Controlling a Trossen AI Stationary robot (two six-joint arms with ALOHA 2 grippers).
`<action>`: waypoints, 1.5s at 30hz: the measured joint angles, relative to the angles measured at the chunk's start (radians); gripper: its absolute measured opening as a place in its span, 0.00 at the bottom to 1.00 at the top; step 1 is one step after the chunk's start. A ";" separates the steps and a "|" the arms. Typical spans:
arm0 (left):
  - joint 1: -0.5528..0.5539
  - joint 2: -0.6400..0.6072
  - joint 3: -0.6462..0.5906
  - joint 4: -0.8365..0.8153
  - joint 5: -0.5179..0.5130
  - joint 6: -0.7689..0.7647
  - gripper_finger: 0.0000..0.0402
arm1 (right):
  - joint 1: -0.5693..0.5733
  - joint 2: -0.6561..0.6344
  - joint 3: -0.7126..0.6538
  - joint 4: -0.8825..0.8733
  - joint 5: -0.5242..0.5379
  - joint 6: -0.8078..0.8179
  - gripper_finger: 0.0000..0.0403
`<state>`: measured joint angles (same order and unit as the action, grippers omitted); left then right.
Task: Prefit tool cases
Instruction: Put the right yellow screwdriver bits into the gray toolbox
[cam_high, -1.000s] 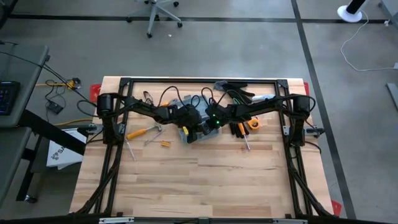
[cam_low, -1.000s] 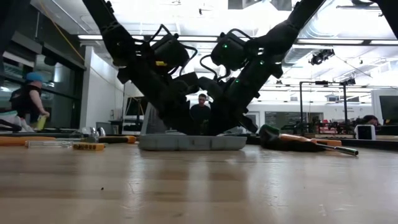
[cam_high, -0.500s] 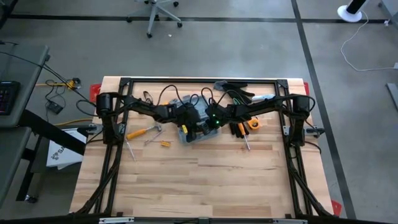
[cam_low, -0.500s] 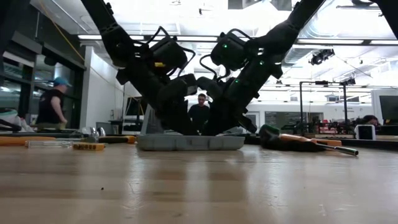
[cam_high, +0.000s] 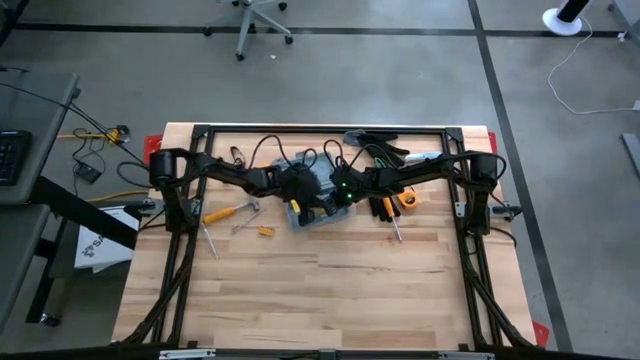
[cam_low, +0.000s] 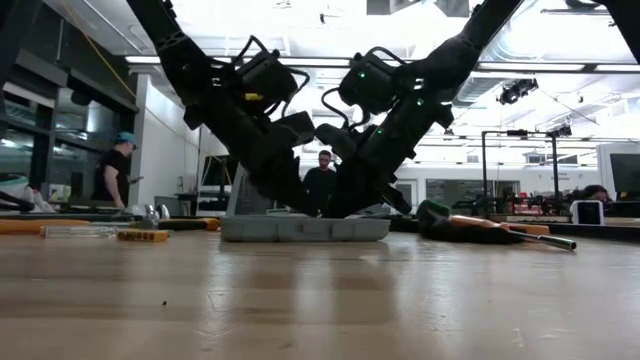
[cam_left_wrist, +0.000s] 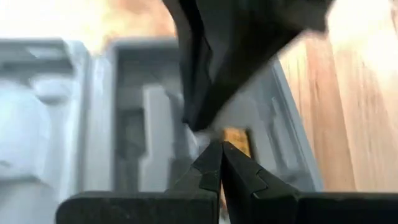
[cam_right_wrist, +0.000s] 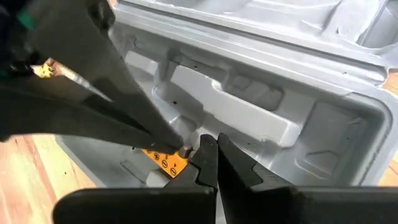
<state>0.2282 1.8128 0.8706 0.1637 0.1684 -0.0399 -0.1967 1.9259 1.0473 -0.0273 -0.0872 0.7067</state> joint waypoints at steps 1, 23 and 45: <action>0.000 -0.001 0.001 0.008 -0.013 0.000 0.00 | 0.000 0.000 0.000 0.000 0.000 0.000 0.00; -0.035 0.056 0.008 -0.013 -0.032 0.045 0.00 | -0.004 -0.003 0.002 -0.036 -0.009 -0.008 0.00; -0.017 0.015 0.001 -0.061 -0.068 0.104 0.00 | 0.028 -0.023 -0.003 -0.001 0.031 0.013 0.00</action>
<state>0.2108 1.8277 0.8719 0.1028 0.1003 0.0644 -0.1689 1.9026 1.0439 -0.0280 -0.0557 0.7199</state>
